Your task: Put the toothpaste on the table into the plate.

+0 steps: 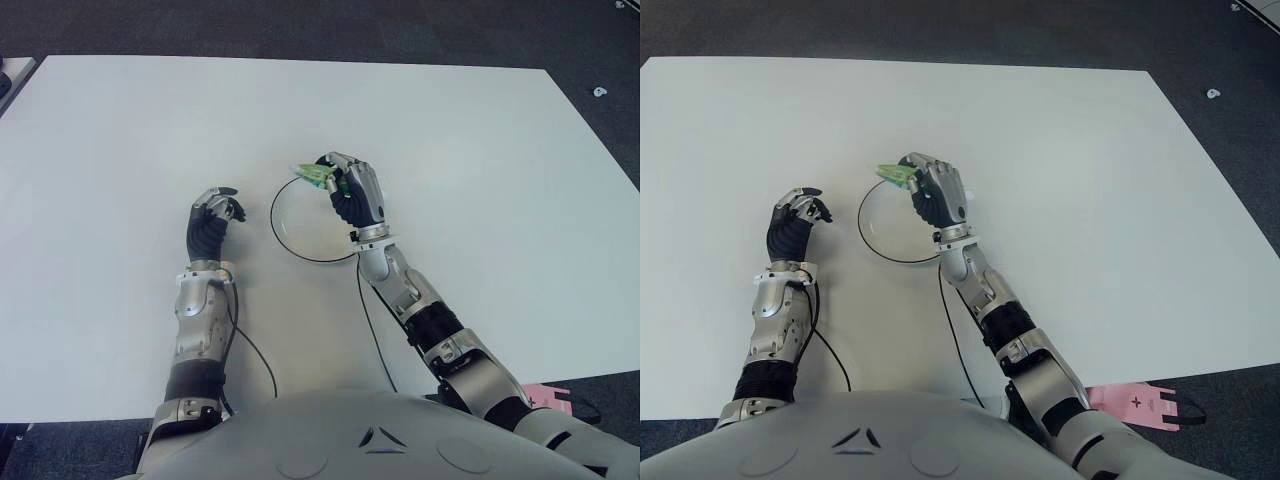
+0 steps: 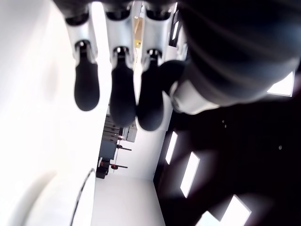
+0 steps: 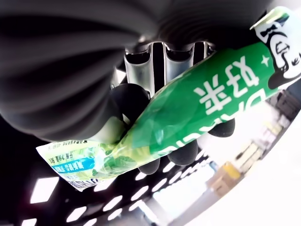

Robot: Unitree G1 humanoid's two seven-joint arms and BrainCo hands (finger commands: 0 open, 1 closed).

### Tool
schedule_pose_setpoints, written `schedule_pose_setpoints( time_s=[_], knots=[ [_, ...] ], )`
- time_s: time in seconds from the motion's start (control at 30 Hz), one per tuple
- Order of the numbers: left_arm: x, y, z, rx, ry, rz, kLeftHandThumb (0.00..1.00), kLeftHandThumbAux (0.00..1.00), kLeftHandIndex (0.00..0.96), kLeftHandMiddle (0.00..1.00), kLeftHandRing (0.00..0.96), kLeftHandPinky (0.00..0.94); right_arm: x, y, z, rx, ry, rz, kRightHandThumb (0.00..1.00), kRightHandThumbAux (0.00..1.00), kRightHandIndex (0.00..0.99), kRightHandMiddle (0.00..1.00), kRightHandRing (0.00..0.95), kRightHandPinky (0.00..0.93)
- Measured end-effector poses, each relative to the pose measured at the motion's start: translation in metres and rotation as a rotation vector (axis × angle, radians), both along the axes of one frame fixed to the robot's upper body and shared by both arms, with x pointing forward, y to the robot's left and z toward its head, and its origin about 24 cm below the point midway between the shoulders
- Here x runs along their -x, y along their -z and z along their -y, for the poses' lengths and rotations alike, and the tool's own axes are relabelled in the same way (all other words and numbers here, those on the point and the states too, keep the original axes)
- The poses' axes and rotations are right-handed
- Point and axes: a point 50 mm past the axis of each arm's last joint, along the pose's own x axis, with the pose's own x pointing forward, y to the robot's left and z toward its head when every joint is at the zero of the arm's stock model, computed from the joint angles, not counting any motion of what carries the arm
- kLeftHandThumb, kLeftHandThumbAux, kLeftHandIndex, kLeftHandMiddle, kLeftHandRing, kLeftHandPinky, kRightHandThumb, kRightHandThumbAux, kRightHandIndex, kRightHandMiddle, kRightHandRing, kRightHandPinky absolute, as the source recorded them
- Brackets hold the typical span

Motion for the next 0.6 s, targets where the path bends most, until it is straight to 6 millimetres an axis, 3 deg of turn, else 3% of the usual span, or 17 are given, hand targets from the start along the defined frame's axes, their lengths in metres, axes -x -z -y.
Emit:
schedule_pose_setpoints(
  time_s=[0.43, 0.6],
  knots=[
    [0.000, 0.000, 0.000, -0.002, -0.002, 0.007, 0.705, 0.717, 0.439, 0.645, 0.617, 0.585, 0.003, 0.006, -0.010, 0.205, -0.172, -0.047, 0.853, 0.678, 0.396, 0.555, 0.873, 0.887],
    [0.000, 0.000, 0.000, -0.003, -0.003, 0.013, 0.703, 0.717, 0.438, 0.630, 0.600, 0.577, 0.004, 0.009, -0.013, 0.247, -0.186, -0.046, 0.852, 0.676, 0.400, 0.569, 0.821, 0.818]
  ],
)
